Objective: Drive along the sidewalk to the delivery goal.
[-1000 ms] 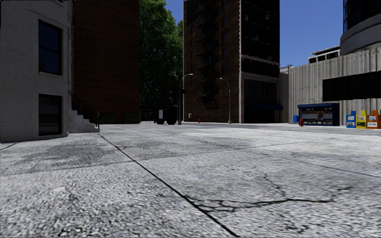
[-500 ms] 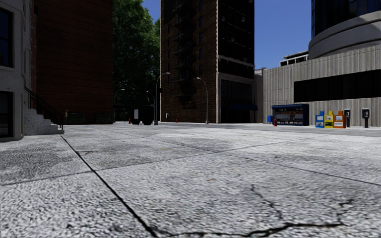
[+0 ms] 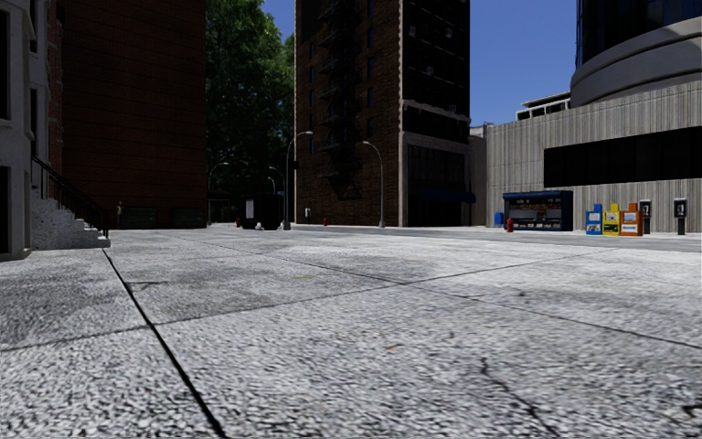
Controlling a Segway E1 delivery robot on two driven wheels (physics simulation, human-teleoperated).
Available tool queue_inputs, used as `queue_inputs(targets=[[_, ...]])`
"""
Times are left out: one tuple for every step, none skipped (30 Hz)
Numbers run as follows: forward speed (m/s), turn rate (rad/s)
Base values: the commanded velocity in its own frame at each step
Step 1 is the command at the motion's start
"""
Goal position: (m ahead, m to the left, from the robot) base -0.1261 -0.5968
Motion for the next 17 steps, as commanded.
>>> queue_inputs(targets=[[0.0,0.0],[0.0,0.0],[0.0,0.0],[0.0,0.0],[0.0,0.0],[0.0,0.0],[0.0,0.0],[0.0,0.0],[0.0,0.0],[0.0,0.0],[0.0,0.0],[0.0,0.0],[0.0,0.0],[0.0,0.0],[0.0,0.0],[0.0,0.0],[0.0,0.0]])
